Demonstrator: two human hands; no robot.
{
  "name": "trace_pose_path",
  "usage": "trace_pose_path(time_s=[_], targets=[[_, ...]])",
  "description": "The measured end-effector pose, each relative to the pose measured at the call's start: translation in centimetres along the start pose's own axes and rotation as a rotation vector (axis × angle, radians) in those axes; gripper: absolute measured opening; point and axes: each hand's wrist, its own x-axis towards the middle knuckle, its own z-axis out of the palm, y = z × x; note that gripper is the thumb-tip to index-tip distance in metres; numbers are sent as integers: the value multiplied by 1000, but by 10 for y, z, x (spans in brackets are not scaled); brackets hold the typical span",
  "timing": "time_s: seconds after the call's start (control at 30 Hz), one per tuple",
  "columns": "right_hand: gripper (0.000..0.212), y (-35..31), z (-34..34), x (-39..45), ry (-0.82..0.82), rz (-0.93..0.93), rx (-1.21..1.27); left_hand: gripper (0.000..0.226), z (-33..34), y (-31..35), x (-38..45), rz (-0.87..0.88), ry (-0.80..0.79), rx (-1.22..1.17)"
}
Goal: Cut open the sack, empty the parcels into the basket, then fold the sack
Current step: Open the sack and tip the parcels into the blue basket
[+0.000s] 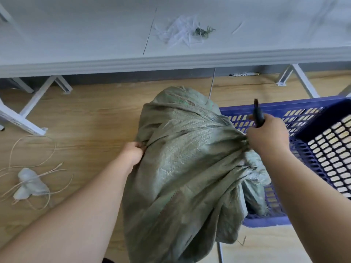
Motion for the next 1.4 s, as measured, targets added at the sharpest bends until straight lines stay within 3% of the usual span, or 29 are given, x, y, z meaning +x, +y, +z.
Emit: trace_pose_path(time_s=[0.1,0.2,0.33,0.37,0.5,0.53,0.7,0.83,0.93,1.07,1.13,1.23,1.33,1.4], targets=[[42,-49,-4,-7,-10,-209,23,19,4,16,-2,51,19,-99],[36,-98,9,-11,-257,-389,-12,14,8,32,-12,117,16,-149],[63,-130,41,-20,-486,-484,-257,21,-5,47,-14,175,-13,-155],[60,-131,49,-20,-483,-489,-322,23,-9,50,-14,181,-27,-155],[13,-127,67,-18,-324,-503,-460,27,-14,50,-16,180,-85,-205],[11,-127,66,-18,-311,-499,-451,26,-13,50,-17,168,-92,-219],[19,-128,50,-19,-384,-403,-338,12,-22,56,-41,63,-65,-300],[13,-129,15,-27,-402,-294,-247,9,-39,77,-79,13,-48,-275],[5,-133,-22,-34,-429,-184,-241,6,-52,103,-114,32,-33,-226],[17,-142,-81,-41,-528,-97,-228,12,-64,152,-171,106,-107,-38],[26,-149,-111,-49,-579,-28,-38,13,-69,178,-200,123,-151,7],[18,-165,-151,-66,-587,192,243,5,-78,213,-236,120,-224,30],[38,-189,-175,-70,-577,210,77,23,-78,237,-264,140,-322,126],[36,-203,-188,-71,-598,203,-114,31,-75,246,-282,143,-363,136]])
